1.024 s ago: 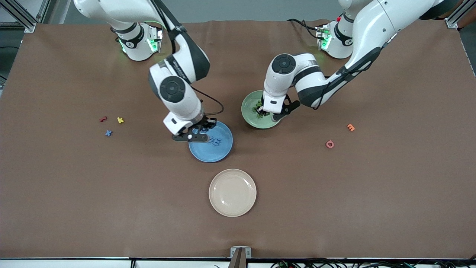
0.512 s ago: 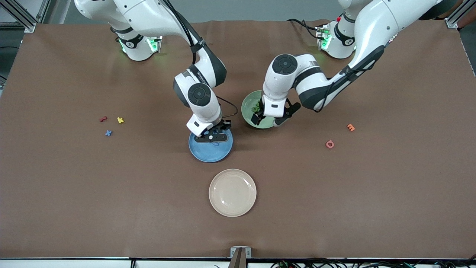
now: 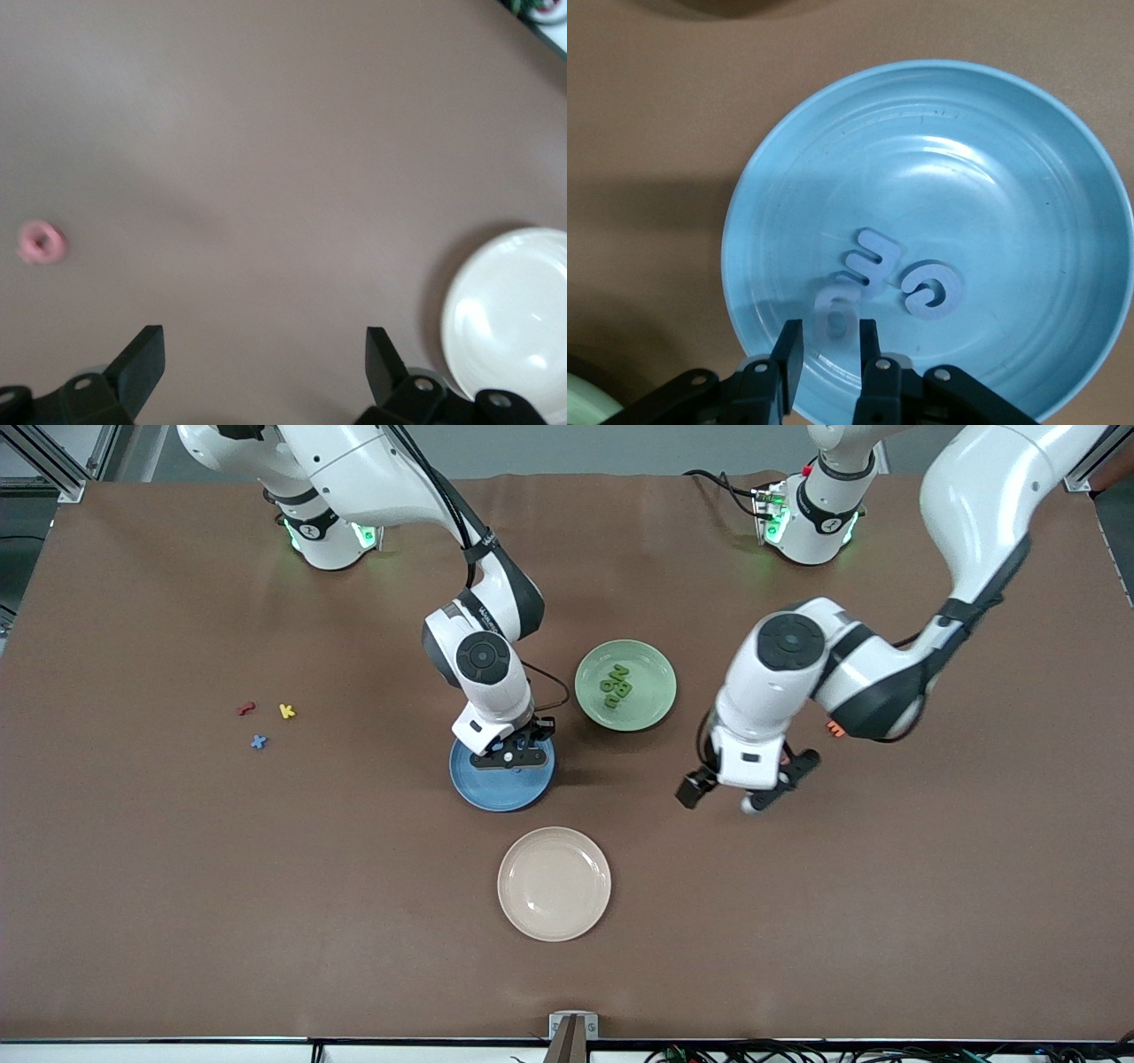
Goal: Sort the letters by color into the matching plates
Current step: 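Release the blue 6 on the blue plate while the left gripper returns to rest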
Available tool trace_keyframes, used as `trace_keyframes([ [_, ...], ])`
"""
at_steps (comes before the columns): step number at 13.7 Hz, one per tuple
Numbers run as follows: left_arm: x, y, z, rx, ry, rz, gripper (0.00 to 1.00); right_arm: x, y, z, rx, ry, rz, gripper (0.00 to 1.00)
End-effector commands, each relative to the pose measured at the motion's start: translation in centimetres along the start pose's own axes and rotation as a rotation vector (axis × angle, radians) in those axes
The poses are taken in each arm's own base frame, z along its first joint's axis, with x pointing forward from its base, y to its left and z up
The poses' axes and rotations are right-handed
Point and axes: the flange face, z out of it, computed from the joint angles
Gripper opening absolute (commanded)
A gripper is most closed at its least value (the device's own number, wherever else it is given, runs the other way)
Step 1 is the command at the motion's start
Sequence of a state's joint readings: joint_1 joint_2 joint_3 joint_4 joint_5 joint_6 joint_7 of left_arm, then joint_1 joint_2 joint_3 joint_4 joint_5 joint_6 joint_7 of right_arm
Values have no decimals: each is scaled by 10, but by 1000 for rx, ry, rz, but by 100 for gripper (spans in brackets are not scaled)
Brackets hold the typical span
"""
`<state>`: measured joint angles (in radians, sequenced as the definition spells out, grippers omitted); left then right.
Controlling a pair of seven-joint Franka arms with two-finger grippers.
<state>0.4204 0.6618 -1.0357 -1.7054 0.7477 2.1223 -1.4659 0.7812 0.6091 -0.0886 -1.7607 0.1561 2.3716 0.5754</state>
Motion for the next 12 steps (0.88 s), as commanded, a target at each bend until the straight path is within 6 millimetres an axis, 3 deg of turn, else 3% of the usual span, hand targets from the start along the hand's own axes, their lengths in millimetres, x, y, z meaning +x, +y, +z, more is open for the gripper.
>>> trace_keyframes([
  [1,48,-21,-24,81,38,123,100,3,-2,-11,10,-8,2,100],
  [3,76,-36,-33,105,39,192,100,-2,3,-43,-14,-69,9,100],
  [5,97,-48,-40,115,40,226,100,3,23,-84,-16,-93,31,100],
  [8,126,-69,-72,154,61,329,100,23,84,-139,-15,-144,56,100],
  [9,121,-66,-83,151,41,340,100,34,116,-153,-11,-160,52,100],
  [12,135,-93,-138,88,-11,351,100,50,202,-173,-74,-147,25,100],
])
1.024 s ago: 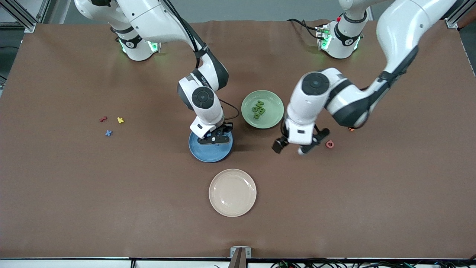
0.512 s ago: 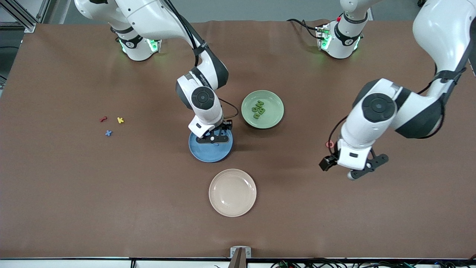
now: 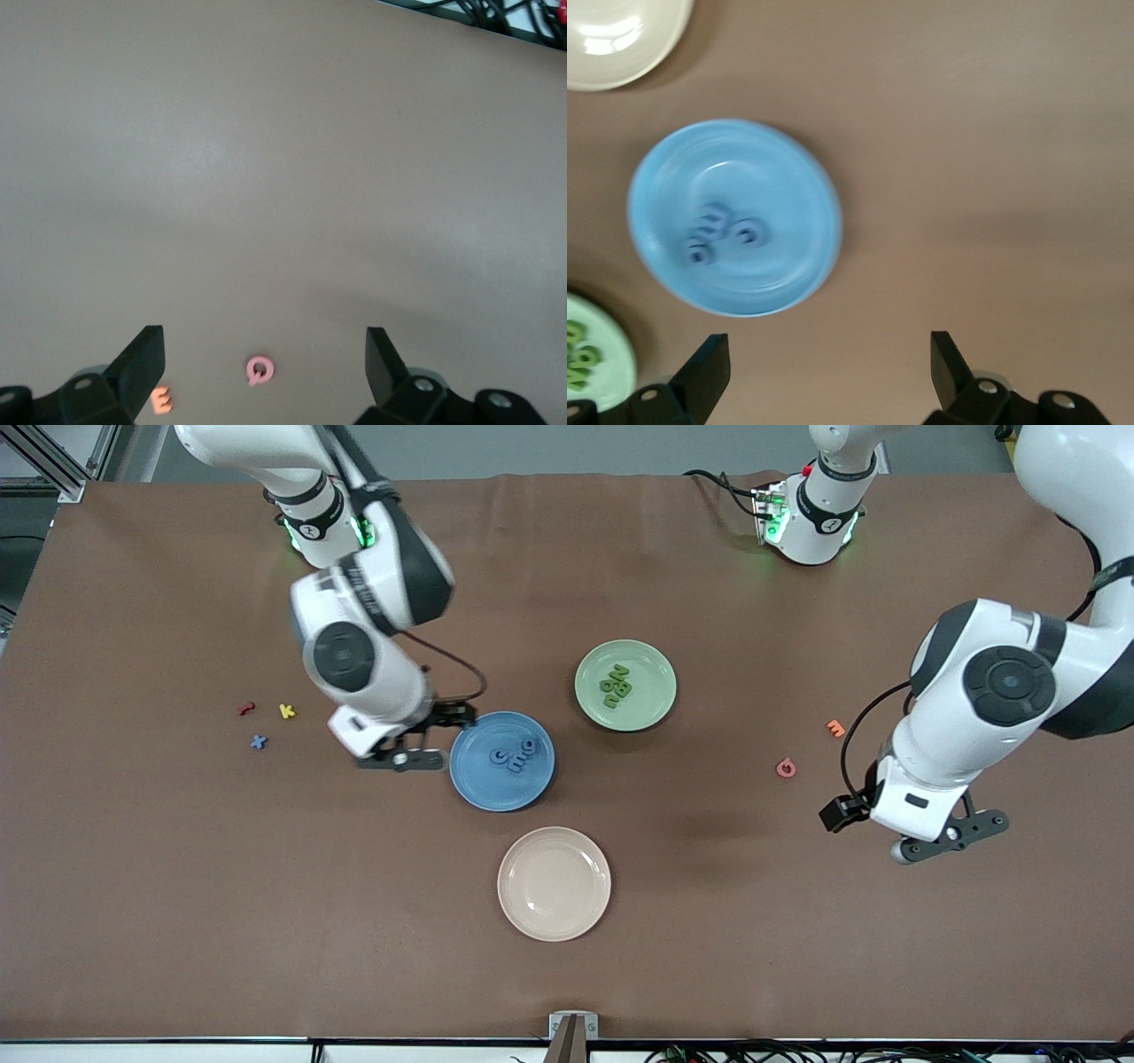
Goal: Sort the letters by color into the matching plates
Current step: 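Release the blue 6 on the blue plate while the left gripper returns to rest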
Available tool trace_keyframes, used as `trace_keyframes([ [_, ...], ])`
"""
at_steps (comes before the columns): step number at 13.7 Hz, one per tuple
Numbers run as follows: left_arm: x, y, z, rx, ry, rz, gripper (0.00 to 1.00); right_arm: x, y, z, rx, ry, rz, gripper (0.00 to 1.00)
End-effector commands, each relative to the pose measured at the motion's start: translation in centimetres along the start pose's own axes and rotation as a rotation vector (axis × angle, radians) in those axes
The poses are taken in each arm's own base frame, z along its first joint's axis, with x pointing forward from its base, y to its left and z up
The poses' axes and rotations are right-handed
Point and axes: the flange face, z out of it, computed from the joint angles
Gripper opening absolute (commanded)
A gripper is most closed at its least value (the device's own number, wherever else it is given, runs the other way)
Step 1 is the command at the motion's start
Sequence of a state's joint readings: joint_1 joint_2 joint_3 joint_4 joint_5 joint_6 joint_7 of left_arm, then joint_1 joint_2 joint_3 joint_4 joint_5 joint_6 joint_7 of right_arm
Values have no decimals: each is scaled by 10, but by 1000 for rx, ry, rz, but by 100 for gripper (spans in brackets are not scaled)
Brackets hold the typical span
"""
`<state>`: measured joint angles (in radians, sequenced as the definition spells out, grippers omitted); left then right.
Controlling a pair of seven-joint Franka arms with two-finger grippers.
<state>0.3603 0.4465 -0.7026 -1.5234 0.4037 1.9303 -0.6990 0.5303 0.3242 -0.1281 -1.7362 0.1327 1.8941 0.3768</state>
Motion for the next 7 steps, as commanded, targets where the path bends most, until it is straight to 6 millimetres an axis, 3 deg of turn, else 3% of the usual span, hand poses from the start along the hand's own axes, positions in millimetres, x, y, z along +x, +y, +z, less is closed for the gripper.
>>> trace_keyframes([
  [1,-9,-34,-63,-20,-7,27,100,3,69,-4,-64,11,-24,100],
  [4,-19,-70,-108,-21,-27,11,100,21,175,1,-36,-16,-84,100],
  [7,-33,-95,-141,25,-39,47,100,20,242,25,-20,-16,-59,100],
])
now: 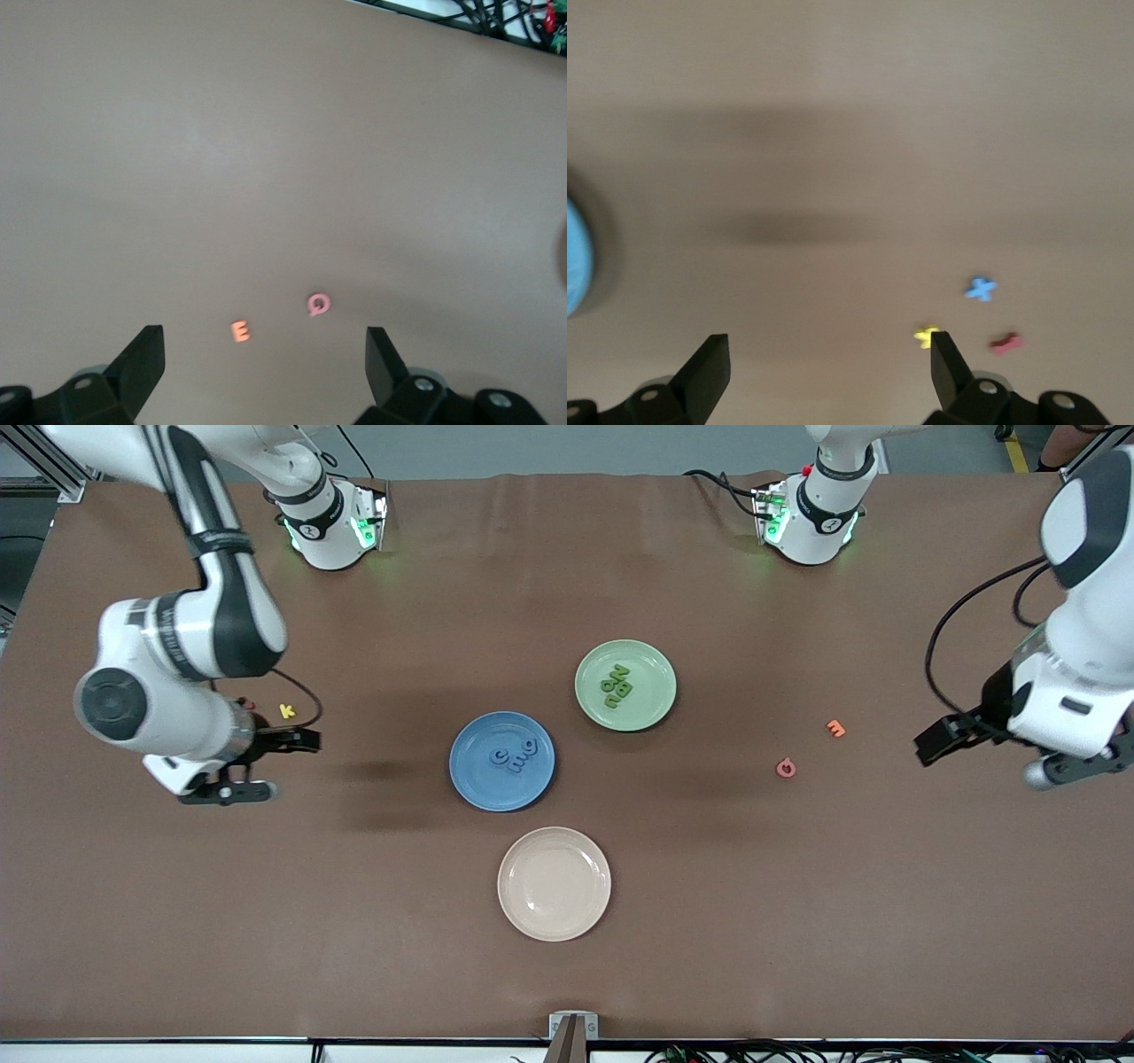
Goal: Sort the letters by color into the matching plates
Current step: 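Reach the blue x with the right gripper and grasp it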
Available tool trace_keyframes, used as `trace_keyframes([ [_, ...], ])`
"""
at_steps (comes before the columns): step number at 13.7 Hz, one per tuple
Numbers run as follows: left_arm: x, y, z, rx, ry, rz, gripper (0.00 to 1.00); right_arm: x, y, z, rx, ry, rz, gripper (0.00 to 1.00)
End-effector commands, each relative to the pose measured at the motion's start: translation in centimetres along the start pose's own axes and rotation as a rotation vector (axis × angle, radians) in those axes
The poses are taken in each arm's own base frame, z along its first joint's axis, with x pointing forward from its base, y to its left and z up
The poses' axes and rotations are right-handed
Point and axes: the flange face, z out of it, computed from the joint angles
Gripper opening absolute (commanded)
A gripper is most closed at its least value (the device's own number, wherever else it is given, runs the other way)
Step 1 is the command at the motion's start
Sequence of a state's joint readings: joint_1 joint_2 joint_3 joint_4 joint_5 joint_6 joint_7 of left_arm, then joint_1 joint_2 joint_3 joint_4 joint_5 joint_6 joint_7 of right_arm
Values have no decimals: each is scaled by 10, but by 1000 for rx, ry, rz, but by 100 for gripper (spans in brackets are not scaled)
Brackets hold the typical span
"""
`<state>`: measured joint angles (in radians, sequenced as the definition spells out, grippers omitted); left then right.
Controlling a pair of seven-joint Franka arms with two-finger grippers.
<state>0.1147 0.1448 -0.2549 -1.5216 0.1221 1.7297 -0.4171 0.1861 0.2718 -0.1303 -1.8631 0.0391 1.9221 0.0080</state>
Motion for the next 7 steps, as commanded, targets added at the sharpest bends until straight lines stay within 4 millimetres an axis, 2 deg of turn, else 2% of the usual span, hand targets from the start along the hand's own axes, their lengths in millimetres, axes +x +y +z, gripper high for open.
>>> trace_keyframes([
  [1,-23,-16,-28,22,-27,57,100,-20,41,26,9,32,-16,100],
  [3,-42,-32,-46,37,-83,159,100,-31,70,54,10,98,-51,100],
  [5,-56,-46,-64,-16,-110,137,100,-42,93,84,8,140,-31,100],
  [7,-71,-48,-74,-62,-136,130,100,-53,104,104,9,143,-7,100],
])
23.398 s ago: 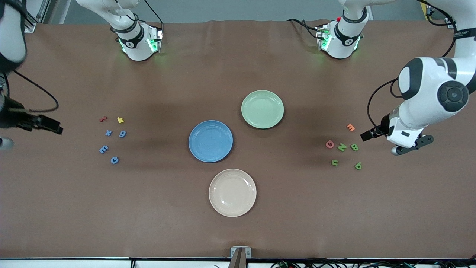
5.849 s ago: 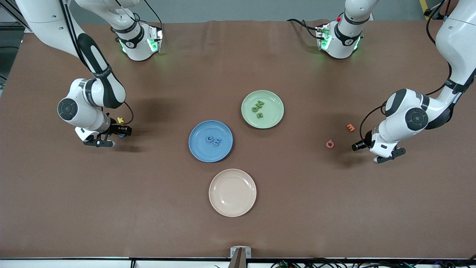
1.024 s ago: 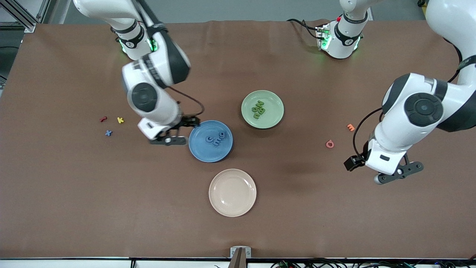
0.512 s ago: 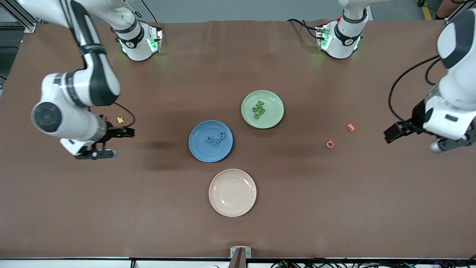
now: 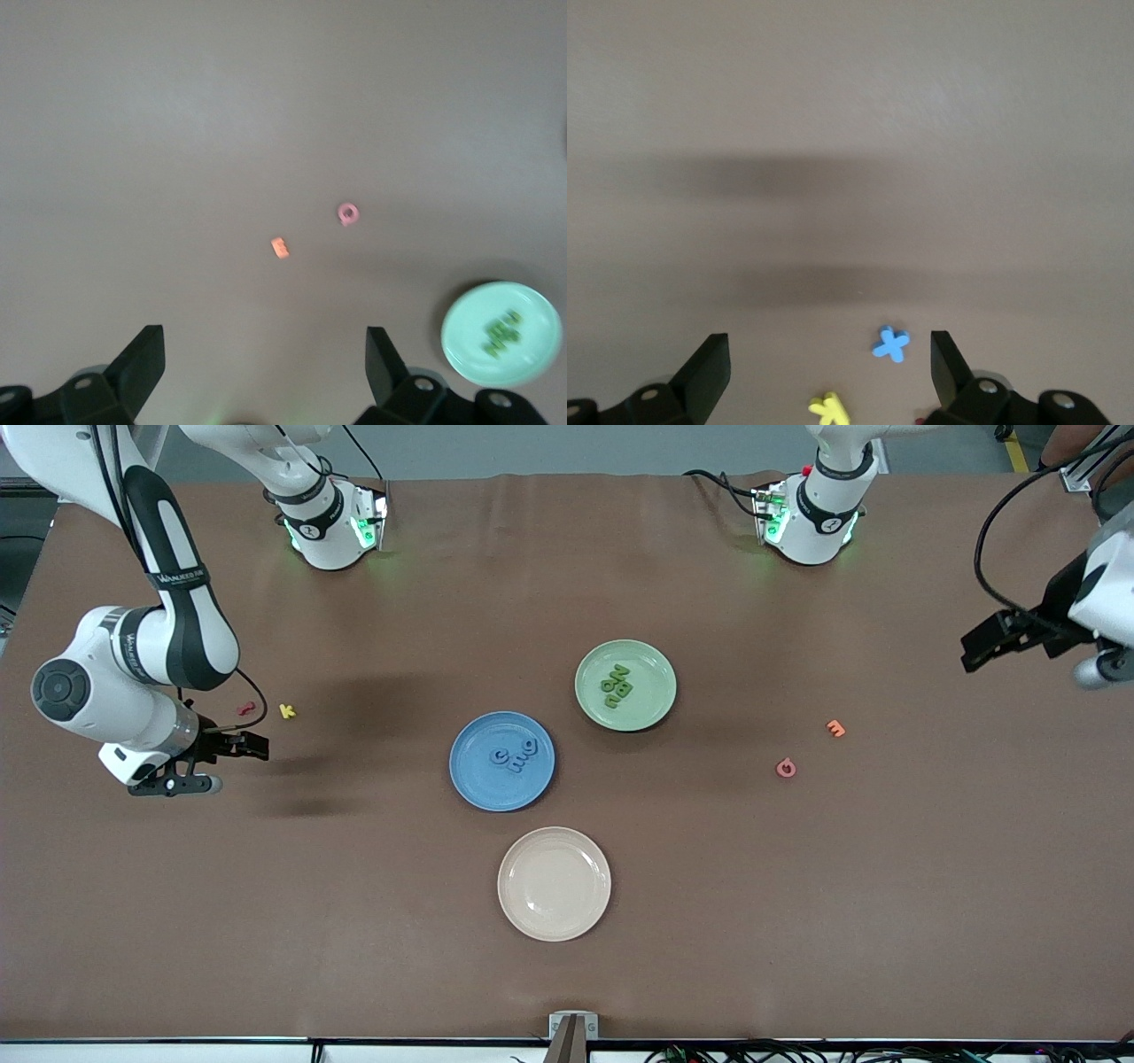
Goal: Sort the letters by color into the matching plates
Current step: 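Reach the blue x with the right gripper and grasp it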
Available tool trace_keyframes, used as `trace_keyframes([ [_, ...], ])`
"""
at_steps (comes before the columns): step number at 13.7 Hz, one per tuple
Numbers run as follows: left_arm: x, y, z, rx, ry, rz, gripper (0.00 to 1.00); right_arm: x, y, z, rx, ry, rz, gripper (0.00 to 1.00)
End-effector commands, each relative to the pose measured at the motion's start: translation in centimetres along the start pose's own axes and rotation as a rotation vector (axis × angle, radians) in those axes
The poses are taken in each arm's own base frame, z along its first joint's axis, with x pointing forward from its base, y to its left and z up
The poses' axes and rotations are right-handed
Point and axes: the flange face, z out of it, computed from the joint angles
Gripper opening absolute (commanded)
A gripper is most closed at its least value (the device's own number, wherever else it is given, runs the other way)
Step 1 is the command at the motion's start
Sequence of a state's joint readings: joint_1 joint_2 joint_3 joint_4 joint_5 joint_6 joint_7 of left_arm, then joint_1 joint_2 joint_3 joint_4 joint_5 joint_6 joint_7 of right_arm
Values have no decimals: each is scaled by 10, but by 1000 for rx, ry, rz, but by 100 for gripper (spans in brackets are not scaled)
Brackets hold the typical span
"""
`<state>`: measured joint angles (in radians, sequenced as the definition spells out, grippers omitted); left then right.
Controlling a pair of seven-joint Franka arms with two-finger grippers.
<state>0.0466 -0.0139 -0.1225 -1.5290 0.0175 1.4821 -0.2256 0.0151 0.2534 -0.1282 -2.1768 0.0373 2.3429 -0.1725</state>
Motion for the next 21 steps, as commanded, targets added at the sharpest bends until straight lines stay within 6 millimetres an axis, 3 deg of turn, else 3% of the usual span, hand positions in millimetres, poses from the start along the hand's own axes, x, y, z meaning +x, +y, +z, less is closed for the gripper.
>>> trace_keyframes([
  [1,-27,-2,-8,-35,-10,15,100,-27,6,11,-1,19,0,100],
  [6,-56,13,-16,-34,15,54,100,-36,12,31,-2,8,15,100],
  [15,-39,6,-20,5,100,125,100,-44,24,84,-7,-22,42,91],
  [21,-41,6,-18,8,85,125,100,-48,31,92,-3,-41,60,74],
])
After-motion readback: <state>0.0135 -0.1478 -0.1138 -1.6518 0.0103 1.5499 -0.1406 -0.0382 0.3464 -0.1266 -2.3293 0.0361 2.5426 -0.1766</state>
